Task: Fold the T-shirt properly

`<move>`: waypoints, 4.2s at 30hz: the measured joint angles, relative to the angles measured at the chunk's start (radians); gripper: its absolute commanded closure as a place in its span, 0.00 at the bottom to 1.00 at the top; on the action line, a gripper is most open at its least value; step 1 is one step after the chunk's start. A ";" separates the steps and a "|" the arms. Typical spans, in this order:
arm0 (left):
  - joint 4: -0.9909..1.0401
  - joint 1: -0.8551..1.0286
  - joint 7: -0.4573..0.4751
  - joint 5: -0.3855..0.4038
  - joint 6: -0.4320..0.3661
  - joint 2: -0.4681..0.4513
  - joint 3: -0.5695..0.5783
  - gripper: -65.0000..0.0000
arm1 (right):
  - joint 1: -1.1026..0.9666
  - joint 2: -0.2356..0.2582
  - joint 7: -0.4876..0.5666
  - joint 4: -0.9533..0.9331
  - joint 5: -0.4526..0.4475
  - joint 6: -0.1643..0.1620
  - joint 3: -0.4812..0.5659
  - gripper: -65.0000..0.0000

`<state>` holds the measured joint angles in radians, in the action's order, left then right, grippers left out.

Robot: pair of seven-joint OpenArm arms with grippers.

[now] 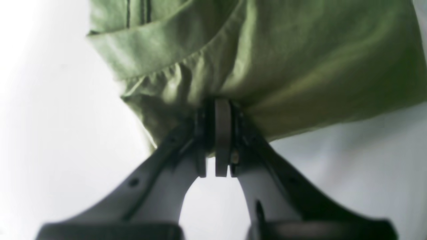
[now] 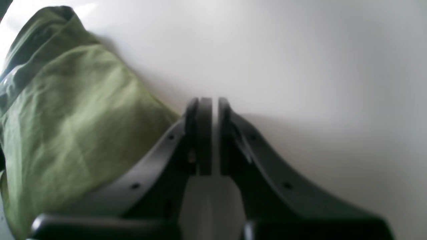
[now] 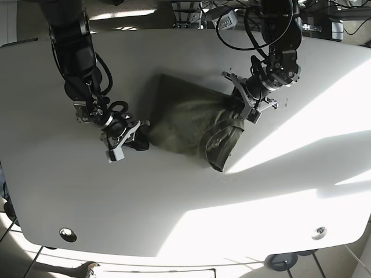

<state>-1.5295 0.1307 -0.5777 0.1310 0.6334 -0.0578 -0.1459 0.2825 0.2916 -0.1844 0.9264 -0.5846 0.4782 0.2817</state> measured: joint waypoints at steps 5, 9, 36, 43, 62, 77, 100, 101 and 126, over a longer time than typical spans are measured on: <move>0.215 -0.194 0.020 0.008 0.007 -0.004 0.001 0.97 | -0.086 0.026 0.010 0.092 -0.008 -0.003 -0.006 0.94; 0.416 -0.367 0.024 0.011 0.011 -0.008 0.003 0.97 | -0.175 0.039 0.005 0.206 -0.010 -0.013 -0.007 0.94; 0.010 -0.212 0.121 -0.025 -0.569 0.059 0.352 0.45 | -0.347 0.048 -0.112 0.479 0.005 -0.014 -0.080 0.94; 0.159 -0.172 0.240 -0.022 -0.726 0.052 0.480 0.35 | -0.346 0.052 -0.115 0.479 0.005 -0.011 -0.203 0.94; 0.454 -0.072 0.262 0.066 -0.033 -0.508 -0.146 0.35 | -0.375 0.043 -0.113 0.505 0.005 -0.011 -0.204 0.94; 0.864 -0.156 0.427 0.079 0.068 -0.803 -0.144 0.35 | -0.446 0.043 -0.108 0.548 0.011 -0.016 -0.204 0.95; -0.253 0.414 0.540 -0.138 -0.149 0.105 -0.214 0.35 | -0.889 -0.058 0.475 0.548 0.447 -0.137 -0.500 0.94; -0.266 0.460 0.539 -0.138 -0.143 0.131 -0.213 0.36 | -0.921 -0.056 0.501 0.548 0.447 -0.137 -0.503 0.94; 0.592 0.564 0.545 -0.132 -0.161 0.076 -0.236 0.67 | -0.923 -0.066 0.809 -0.308 0.443 -0.146 -0.203 0.95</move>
<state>-0.9371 0.6949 -0.0330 -0.0010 0.4725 0.0181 -0.3817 -0.6403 0.2260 0.6243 0.6186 -0.1421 0.3325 0.0792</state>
